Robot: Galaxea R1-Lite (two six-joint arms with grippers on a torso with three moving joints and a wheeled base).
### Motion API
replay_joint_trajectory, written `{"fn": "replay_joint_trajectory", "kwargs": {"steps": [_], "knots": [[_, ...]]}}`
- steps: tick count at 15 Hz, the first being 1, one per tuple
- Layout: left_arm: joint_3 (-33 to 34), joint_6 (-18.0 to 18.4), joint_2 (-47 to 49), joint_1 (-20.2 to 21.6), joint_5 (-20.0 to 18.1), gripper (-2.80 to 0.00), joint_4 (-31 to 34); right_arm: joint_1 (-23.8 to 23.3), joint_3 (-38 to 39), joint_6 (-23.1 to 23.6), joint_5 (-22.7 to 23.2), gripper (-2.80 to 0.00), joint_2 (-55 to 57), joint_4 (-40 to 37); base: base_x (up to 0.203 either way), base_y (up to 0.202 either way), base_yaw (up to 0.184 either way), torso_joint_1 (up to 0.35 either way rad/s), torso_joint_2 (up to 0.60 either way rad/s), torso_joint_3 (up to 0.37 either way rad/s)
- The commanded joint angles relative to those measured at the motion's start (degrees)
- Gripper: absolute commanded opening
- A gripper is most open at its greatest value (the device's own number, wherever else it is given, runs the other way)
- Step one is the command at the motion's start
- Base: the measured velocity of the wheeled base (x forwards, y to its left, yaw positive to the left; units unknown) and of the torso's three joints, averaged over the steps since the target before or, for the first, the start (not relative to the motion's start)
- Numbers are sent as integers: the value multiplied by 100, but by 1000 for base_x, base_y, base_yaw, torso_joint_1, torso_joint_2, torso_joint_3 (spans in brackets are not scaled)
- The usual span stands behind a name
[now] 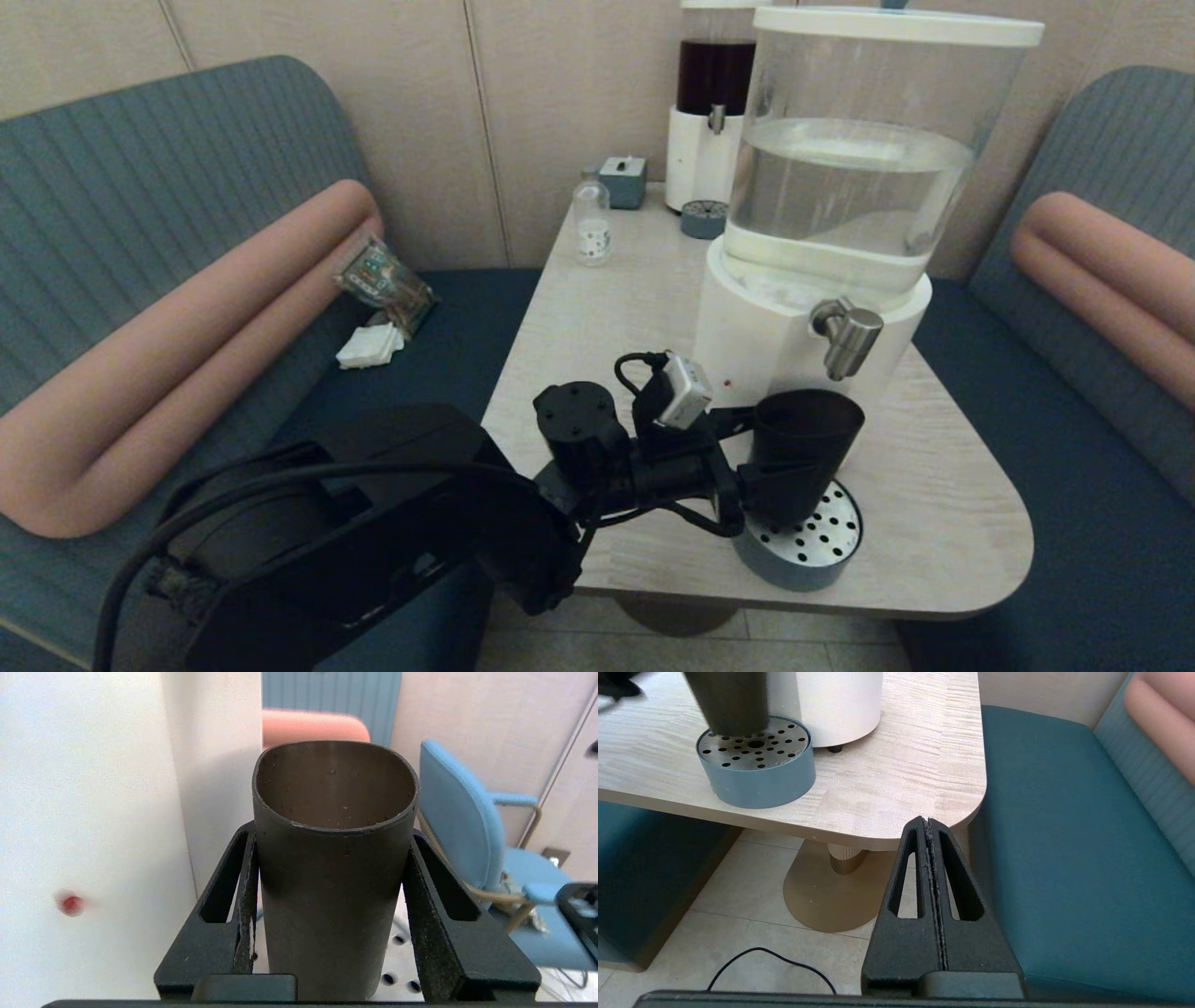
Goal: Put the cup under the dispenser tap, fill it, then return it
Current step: Place the cup next to the water dispenser
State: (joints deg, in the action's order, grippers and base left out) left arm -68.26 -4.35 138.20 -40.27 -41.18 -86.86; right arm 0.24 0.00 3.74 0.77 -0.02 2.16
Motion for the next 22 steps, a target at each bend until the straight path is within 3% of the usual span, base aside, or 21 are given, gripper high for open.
{"fn": "replay_joint_trajectory", "kwargs": {"steps": [1,8,14,19,22], "knots": [[291,-31,-394,28,-16,-280,-72,2,79,4,2,-280,-6,3,0,0,0,0,0,0],[1185,-41,-1099,451,-20,-280,-81,2,79,4,2,-280,-6,3,0,0,0,0,0,0],[1469,-70,-1423,1607,-78,-280,-81,2,79,4,2,-280,-6,3,0,0,0,0,0,0],[767,-206,-1061,2572,-16,-280,-81,2,79,4,2,-280,-6,3,0,0,0,0,0,0],[-151,-132,-283,2965,5,-280,-81,2,79,4,2,-280,-6,3,0,0,0,0,0,0]]}}
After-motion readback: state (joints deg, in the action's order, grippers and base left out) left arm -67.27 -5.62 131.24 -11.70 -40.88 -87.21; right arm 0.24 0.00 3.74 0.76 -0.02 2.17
